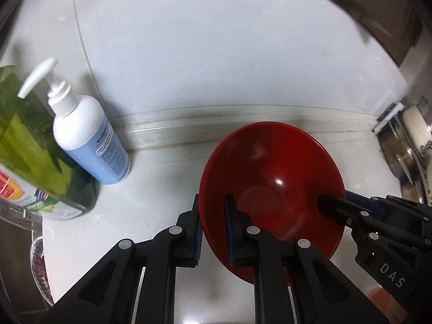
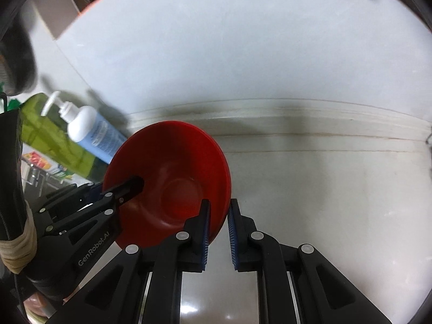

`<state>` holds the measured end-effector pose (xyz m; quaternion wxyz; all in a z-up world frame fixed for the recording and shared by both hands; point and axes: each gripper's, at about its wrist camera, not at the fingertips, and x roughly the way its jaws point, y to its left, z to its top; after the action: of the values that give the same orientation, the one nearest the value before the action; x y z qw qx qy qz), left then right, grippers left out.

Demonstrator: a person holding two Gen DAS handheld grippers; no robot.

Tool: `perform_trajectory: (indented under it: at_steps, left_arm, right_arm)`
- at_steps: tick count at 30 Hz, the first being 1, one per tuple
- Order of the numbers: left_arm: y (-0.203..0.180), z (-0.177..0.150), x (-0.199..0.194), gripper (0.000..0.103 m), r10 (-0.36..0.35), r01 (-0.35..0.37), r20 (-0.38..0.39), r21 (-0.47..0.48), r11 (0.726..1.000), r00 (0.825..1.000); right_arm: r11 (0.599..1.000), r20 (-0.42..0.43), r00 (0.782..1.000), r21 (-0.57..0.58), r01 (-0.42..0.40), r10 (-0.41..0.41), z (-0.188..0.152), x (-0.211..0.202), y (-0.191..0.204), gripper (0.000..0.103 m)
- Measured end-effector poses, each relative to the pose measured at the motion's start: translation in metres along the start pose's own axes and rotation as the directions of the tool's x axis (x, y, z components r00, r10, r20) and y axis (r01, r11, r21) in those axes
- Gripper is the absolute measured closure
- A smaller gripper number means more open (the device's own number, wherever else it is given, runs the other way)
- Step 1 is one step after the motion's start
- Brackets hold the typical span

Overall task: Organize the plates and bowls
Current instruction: 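Lift and carry the red-and-black bowl with both grippers over the pink bowl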

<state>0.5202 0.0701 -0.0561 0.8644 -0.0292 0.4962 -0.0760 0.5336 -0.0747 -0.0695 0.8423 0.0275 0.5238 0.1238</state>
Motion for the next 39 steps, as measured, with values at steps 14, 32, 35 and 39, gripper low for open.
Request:
perform_trajectory:
  at_steps: [14, 32, 35, 39]
  left_arm:
    - [-0.052, -0.049, -0.068, 0.087, -0.039, 0.037, 0.050, 0.054, 0.998, 0.998]
    - [-0.142, -0.121, -0.121, 0.087, -0.142, 0.131, 0.056, 0.171, 0.977, 0.988]
    - [-0.156, -0.135, -0.125, 0.087, -0.152, 0.141, 0.044, 0.186, 0.972, 0.987]
    - [-0.171, -0.150, -0.125, 0.087, -0.166, 0.158, 0.023, 0.200, 0.967, 0.986]
  right_arm:
    - [0.999, 0.103, 0.994, 0.033, 0.018, -0.021, -0.056, -0.090, -0.006, 0.089]
    - [0.988, 0.192, 0.976, 0.132, 0.080, -0.105, -0.151, -0.181, -0.044, 0.089]
    - [0.985, 0.187, 0.976, 0.151, 0.087, -0.115, -0.170, -0.190, -0.054, 0.089]
    - [0.980, 0.177, 0.976, 0.175, 0.092, -0.123, -0.193, -0.198, -0.066, 0.089]
